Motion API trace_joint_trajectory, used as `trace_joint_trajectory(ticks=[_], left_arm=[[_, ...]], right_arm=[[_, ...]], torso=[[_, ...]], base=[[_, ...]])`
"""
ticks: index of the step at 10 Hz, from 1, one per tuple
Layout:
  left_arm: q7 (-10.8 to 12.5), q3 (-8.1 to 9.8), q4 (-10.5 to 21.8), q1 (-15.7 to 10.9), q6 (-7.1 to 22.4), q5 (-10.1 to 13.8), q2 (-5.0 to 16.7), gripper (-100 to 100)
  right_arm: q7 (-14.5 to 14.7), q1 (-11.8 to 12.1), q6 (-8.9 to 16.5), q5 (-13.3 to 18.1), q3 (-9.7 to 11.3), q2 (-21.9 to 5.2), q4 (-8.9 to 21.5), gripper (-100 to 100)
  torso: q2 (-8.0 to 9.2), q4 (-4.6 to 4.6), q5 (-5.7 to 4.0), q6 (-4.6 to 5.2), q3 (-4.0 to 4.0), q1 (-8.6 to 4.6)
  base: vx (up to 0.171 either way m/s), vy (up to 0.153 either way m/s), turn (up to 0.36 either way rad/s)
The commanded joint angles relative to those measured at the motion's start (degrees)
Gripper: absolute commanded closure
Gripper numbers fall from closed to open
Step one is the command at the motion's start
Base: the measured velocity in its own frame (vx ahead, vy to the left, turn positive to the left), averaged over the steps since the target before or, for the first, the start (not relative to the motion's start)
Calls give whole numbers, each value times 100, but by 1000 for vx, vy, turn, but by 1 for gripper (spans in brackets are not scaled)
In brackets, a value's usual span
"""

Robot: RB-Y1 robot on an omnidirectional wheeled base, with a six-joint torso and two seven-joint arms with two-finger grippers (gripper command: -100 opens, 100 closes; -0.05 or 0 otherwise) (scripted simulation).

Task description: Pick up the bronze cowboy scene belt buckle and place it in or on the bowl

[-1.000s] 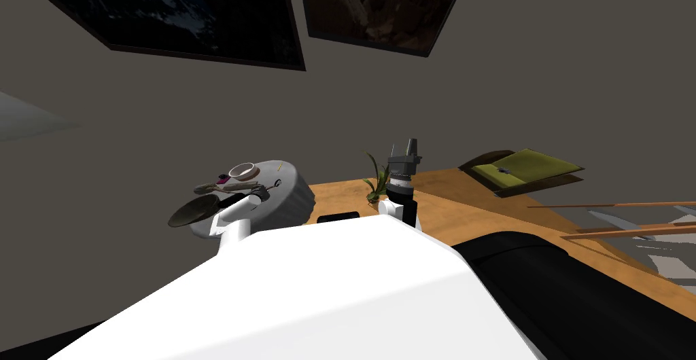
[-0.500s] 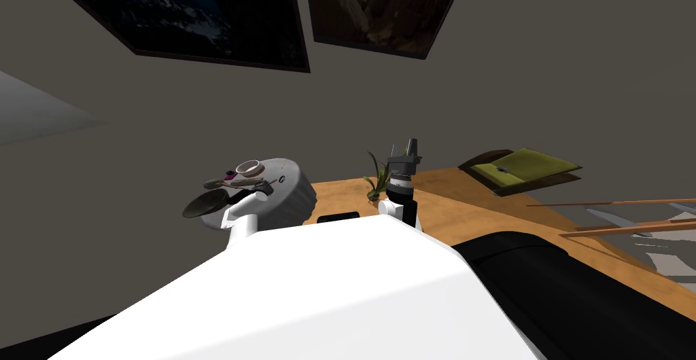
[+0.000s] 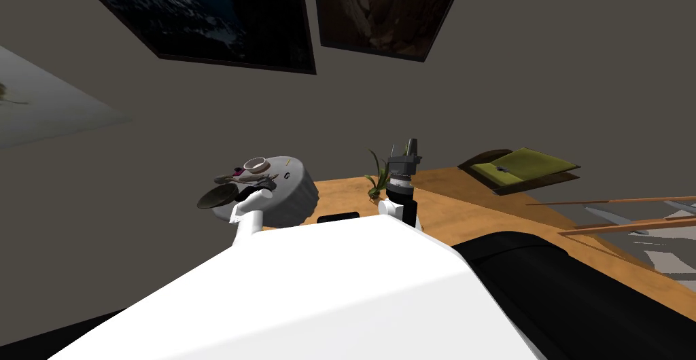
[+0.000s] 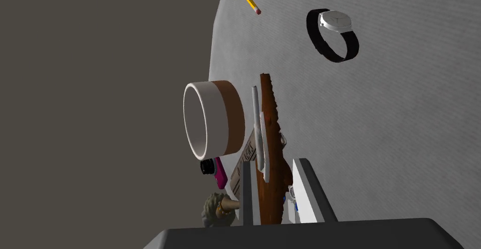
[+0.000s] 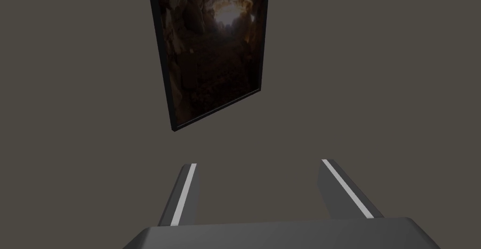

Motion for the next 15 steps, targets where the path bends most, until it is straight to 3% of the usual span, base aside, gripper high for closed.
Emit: trace_joint_trajectory(ticks=[1, 5, 8, 10, 13, 14, 15], left_arm=[[120, -103, 220, -119, -286, 29, 2, 100], [244, -202, 409, -227, -824, 36, -7, 100], [485, -427, 818, -418, -1357, 59, 2, 100], [485, -427, 818, -418, -1553, 59, 2, 100], [711, -676, 1256, -577, -2079, 90, 39, 100], [711, -676, 1256, -577, -2253, 90, 39, 100], [817, -807, 1480, -644, -2418, 108, 64, 100]], right_arm=[[0, 0, 0, 0, 0, 0, 0, 0], [0, 0, 0, 0, 0, 0, 0, 0], [0, 0, 0, 0, 0, 0, 0, 0], [0, 0, 0, 0, 0, 0, 0, 0], [0, 0, 0, 0, 0, 0, 0, 0], [0, 0, 0, 0, -1, -1, 0, 0], [0, 0, 0, 0, -1, -1, 0, 0]], torso=[[0, 0, 0, 0, 0, 0], [4, -2, 3, -1, 1, 17], [-7, -7, 0, 2, -7, 8], [-4, -9, 2, 0, -7, 20], [-19, -14, 0, 4, -16, 12], [-23, -17, 3, 3, -20, 29], [-25, -17, 2, 3, -21, 25]], base=[[-46, 55, 35], [-57, 70, 9], [-48, 77, 21], [-43, 74, 4], [-29, 95, 24], [-19, 109, 1], [-7, 125, 35]])
